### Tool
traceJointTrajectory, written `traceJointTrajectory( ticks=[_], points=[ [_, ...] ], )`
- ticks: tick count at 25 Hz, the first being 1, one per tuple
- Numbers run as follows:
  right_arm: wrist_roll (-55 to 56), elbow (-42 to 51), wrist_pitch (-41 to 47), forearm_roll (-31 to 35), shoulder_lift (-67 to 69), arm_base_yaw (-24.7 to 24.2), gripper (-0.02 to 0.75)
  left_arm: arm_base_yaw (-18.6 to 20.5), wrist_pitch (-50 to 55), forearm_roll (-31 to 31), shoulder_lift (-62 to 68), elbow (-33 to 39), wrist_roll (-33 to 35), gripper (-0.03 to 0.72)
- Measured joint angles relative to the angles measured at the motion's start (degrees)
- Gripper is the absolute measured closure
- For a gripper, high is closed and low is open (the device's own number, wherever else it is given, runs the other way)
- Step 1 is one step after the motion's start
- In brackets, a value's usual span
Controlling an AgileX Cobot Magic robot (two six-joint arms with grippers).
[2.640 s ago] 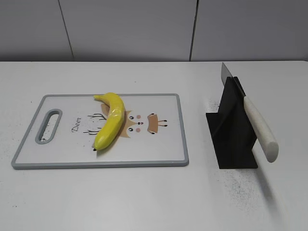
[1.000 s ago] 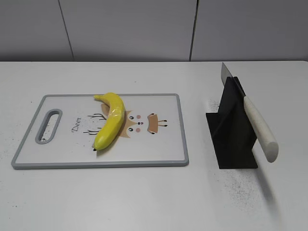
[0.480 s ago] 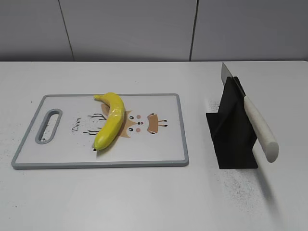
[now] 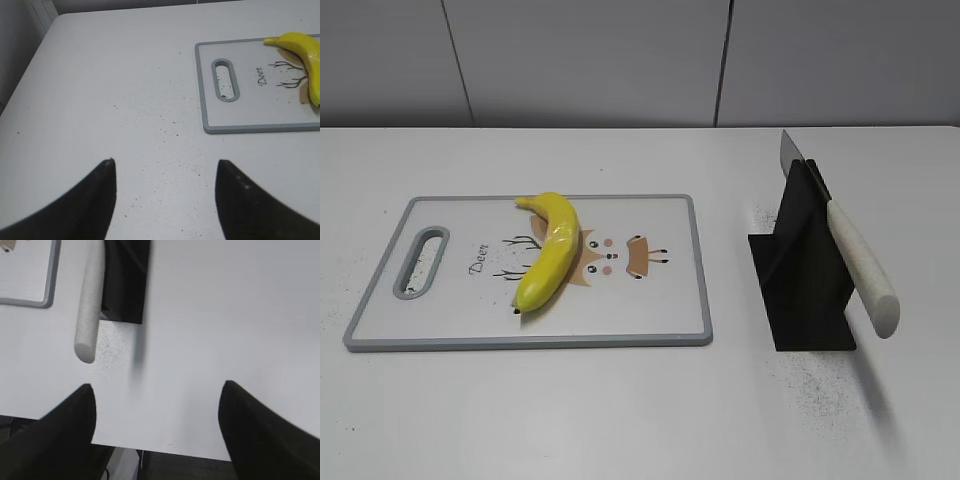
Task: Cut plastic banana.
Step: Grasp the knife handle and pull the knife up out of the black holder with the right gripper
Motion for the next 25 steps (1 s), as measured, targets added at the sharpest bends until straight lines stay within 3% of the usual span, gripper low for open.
traceJointTrajectory(
  ticks=[3, 14, 25],
  points=[
    [0.74, -2.69, 0.38, 0.26, 5.5, 2.56, 0.165, 0.0, 0.0, 0.0, 0.0, 0.0, 0.0, 0.102],
    [1.08, -8.8, 0.88, 8.52, 24.36, 2.88, 0.166, 0.0, 0.0, 0.0, 0.0, 0.0, 0.0, 0.102],
    [1.02, -8.87, -2.45, 8.98, 38.08, 3.06, 0.21, 0.0, 0.0, 0.0, 0.0, 0.0, 0.0, 0.102]
  ],
)
